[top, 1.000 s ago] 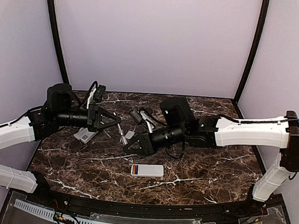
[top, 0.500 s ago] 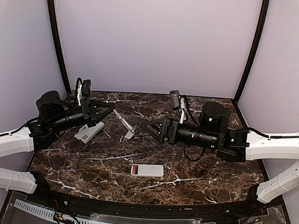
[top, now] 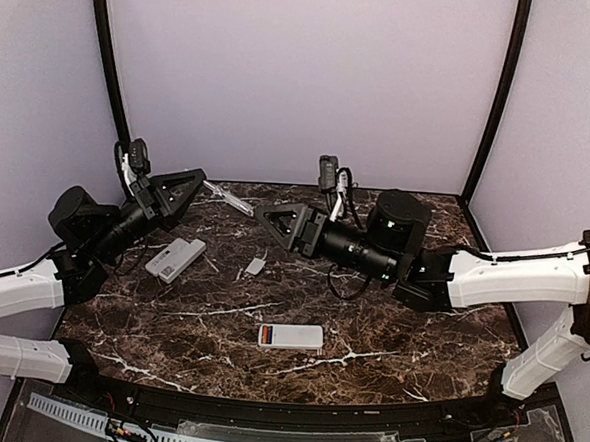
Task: Unload the batteries from the remote control
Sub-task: Pass from the right arm to the left, then pass from the left arm to the right
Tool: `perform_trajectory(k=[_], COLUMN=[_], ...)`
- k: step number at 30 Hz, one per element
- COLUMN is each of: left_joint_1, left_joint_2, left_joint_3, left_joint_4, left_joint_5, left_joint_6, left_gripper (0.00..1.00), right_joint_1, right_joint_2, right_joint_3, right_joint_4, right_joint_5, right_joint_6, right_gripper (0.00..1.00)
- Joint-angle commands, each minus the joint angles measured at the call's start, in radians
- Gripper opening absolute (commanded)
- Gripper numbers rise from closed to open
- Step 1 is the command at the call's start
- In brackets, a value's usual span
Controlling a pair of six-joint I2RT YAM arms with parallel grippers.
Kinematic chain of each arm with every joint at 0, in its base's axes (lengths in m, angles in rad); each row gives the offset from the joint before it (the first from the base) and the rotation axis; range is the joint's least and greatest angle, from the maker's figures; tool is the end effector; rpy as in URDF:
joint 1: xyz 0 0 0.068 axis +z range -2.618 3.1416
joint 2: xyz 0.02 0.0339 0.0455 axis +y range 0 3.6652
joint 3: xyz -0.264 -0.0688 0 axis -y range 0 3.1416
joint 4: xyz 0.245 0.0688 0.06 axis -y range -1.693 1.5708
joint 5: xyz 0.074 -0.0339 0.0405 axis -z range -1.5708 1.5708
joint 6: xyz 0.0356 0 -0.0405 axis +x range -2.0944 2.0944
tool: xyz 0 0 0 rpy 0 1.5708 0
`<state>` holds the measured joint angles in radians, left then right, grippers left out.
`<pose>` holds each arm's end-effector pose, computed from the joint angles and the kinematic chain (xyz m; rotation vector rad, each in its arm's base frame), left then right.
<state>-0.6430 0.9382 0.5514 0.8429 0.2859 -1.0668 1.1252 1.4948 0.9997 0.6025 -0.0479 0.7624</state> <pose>0.1625 -0.1343 0.3372 0.0196 1.3025 -1.6564 0.1506 0.3192 0.3249 -0.3454 1.6361 1.5309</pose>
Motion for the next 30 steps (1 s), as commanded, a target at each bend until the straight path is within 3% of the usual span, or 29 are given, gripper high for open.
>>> perform_trajectory(k=[1,6,22,30], left_joint_1=[0.003,0.002,0.002,0.002], left_joint_2=[-0.004,0.016,0.091,0.102], left_joint_3=[-0.006,-0.009,-0.019,-0.022], left_joint_4=[0.08,0.112,0.235,0.249], left_joint_5=[-0.024,-0.023,-0.012,-0.005], left_joint_6=[-0.005,-0.005,-0.028,-0.031], left_gripper=[0.0,0.0,0.0,0.0], right_joint_1=[0.004,0.001,-0.002,-0.002], right_joint_2=[0.039,0.076,0.145,0.148], right_joint_3=[0.076,0.133,0.197,0.2], right_joint_4=[0.085,0.087,0.097,0.106], right_joint_5=[-0.029,-0.061,-0.103,-0.106], right_joint_6=[-0.015,-0.02,0.009,0.021], right_gripper=[0.55,0.43,0.36,0.26])
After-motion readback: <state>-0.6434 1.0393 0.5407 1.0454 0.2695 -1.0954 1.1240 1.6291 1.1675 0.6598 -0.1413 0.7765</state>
